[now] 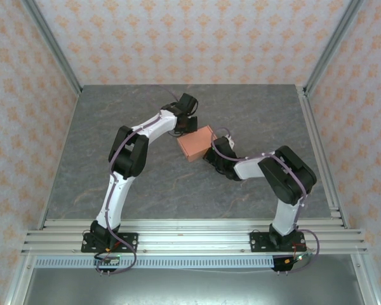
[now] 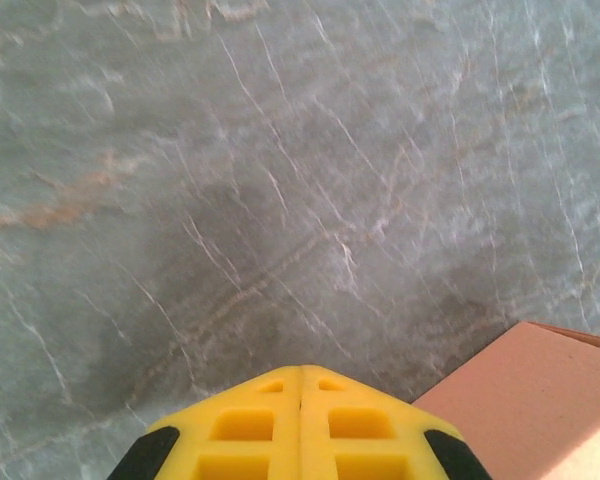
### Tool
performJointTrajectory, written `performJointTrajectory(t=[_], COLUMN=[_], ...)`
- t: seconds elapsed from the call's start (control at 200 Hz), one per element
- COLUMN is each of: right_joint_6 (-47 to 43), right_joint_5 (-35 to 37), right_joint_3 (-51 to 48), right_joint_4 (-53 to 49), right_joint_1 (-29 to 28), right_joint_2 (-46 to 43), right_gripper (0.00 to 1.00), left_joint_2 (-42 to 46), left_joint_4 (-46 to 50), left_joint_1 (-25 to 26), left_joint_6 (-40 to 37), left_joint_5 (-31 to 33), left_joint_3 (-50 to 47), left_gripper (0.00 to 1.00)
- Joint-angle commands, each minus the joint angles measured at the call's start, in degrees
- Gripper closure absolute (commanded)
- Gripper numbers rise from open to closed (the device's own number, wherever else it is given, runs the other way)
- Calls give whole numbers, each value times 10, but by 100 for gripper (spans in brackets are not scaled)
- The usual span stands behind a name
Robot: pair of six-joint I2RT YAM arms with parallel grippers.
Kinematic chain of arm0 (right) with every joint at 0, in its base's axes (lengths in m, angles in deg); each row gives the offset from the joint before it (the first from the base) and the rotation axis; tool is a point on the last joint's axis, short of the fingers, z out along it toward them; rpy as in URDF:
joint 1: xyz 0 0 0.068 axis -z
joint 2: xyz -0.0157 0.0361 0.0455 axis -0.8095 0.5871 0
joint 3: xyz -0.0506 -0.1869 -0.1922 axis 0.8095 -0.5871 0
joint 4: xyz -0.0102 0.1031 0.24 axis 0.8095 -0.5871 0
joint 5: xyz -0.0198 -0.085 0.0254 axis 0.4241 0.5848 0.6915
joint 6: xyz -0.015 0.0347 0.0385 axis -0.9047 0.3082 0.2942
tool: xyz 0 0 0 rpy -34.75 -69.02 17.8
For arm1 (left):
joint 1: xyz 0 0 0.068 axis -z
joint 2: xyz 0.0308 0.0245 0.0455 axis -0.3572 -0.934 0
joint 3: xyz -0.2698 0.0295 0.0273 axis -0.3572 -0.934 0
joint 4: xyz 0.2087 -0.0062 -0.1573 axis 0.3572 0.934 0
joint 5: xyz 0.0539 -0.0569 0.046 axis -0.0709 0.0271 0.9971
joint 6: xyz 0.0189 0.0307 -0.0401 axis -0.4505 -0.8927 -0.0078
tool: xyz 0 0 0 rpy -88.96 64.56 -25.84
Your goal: Fold the paper box
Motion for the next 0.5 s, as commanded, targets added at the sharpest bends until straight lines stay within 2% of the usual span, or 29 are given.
performJointTrajectory(t=[0.0,0.195,0.275,0.49], right_joint_6=[-31,-51,-64,-90], right_joint_5=[-2,-20,-24,13], right_joint_3=[-38,-64,-64,-78], right_joint_4=[-88,-101,-119,-199], right_joint_1=[3,24,27,45], right_joint_2=[-32,-65,-82,-184], right_gripper=[90,89,85,79], left_joint_2=[-27,-27,-27,-22], left_joint_4=[136,151,156,157], left_joint_1=[20,3,-1,-8], left_joint_6=[-17,-25,-28,-31], left_joint_5=[-31,-5,2,3], left_joint_3=[-16,4,13,23], left_gripper=[100,100,100,100])
